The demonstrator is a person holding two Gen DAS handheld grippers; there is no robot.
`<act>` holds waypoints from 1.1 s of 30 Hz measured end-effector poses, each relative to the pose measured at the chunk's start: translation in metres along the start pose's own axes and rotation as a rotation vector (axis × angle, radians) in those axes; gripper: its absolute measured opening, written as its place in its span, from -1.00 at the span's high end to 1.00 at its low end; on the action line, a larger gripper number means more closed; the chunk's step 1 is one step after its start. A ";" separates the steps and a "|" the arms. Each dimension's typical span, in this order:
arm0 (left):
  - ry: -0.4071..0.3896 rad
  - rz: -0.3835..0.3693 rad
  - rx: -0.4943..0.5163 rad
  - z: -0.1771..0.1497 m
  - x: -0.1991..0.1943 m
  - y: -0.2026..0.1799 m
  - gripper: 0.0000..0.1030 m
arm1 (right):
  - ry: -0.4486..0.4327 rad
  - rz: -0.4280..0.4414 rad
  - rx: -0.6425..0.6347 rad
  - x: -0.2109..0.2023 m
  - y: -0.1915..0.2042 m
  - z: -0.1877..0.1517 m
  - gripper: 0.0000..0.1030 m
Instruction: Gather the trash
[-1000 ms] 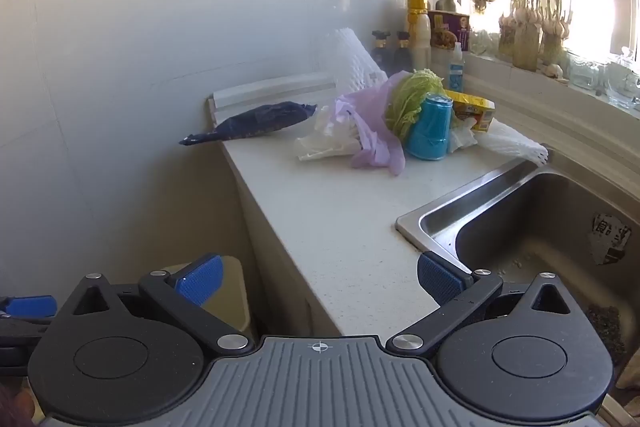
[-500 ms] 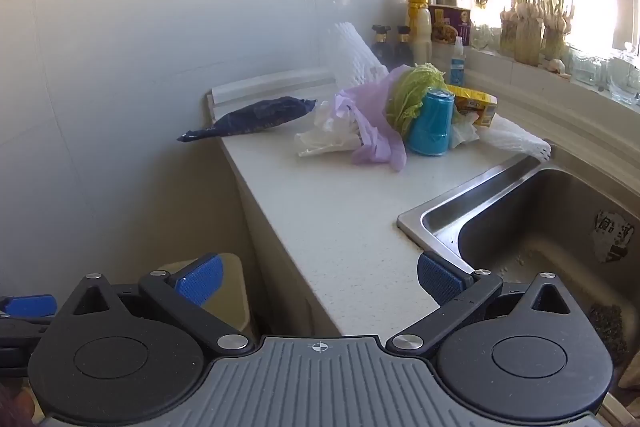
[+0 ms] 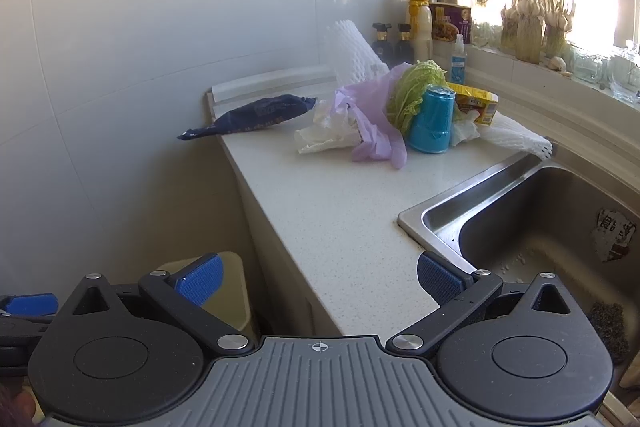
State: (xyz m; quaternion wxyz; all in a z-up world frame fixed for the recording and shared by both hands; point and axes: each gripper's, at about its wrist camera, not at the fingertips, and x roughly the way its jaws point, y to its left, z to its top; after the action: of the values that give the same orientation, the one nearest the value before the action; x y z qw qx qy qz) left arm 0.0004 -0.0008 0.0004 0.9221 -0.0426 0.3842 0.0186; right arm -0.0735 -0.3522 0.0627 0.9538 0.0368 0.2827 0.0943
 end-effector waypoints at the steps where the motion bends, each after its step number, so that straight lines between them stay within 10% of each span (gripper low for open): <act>1: 0.000 0.000 0.000 0.000 0.000 0.000 -0.99 | 0.000 0.001 0.001 0.000 0.000 0.000 -1.00; 33: -0.004 -0.001 -0.001 0.000 0.000 -0.003 -0.99 | 0.003 0.011 -0.003 0.000 0.000 0.000 -1.00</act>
State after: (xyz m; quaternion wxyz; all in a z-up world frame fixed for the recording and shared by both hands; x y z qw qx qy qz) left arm 0.0007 -0.0033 0.0008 0.9229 -0.0434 0.3821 0.0184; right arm -0.0739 -0.3521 0.0624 0.9529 0.0370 0.2840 0.1002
